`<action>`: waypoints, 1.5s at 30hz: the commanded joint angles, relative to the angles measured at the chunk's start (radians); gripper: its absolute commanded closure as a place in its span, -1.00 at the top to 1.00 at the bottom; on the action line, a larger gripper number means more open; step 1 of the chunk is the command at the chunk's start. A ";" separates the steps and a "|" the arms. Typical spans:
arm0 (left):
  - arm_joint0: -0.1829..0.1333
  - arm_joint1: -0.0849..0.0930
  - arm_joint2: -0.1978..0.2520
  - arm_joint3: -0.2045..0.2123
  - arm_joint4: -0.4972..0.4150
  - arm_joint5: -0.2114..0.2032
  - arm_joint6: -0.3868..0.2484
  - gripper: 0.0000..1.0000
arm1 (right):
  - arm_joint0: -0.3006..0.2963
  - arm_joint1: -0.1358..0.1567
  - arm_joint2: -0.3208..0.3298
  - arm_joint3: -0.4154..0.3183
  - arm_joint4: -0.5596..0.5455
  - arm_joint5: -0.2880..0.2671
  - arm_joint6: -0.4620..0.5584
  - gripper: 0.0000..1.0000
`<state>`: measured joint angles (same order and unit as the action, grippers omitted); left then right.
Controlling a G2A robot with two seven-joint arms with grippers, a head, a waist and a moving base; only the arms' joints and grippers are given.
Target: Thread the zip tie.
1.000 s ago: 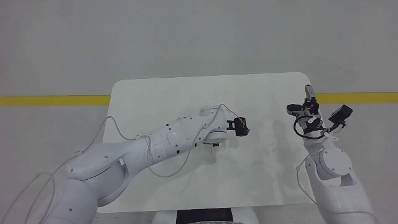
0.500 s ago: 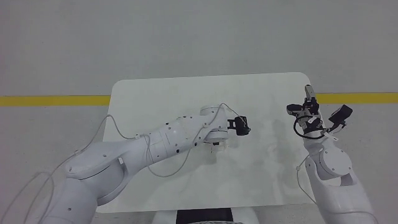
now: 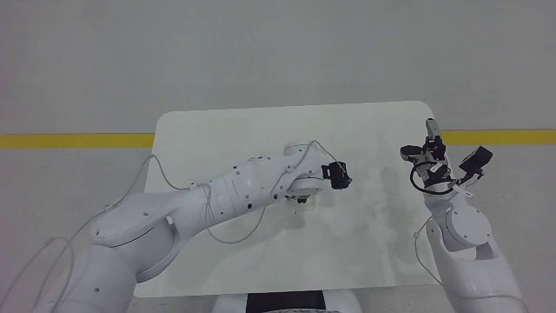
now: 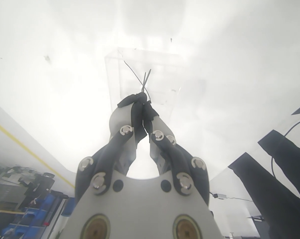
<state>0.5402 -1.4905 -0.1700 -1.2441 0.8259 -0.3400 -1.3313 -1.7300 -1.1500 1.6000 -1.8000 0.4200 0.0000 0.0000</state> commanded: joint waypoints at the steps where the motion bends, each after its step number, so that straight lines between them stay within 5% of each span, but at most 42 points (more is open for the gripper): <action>1: 0.010 -0.006 0.000 0.010 0.000 0.000 -0.003 -1.00 | 0.000 0.000 0.000 0.000 0.000 0.000 0.000 1.00; 16: 0.021 -0.041 0.000 0.084 0.008 0.000 -0.030 -1.00 | 0.000 0.000 0.000 0.000 0.000 0.000 0.000 1.00; 29: 0.030 -0.051 0.000 0.120 0.016 0.000 -0.002 -1.00 | 0.000 0.000 0.000 0.000 0.000 0.000 0.000 1.00; 34: 0.030 -0.056 0.000 0.129 0.014 0.000 -0.001 -0.74 | 0.000 0.000 0.000 0.000 0.000 0.000 0.000 1.00; 45: 0.021 -0.061 0.000 0.136 0.019 0.000 0.002 -0.80 | 0.000 0.000 0.000 0.000 0.000 0.000 0.000 1.00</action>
<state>0.5622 -1.5512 -0.1700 -1.1090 0.8428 -0.3400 -1.3319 -1.7300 -1.1500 1.6000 -1.8000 0.4200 0.0000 0.0000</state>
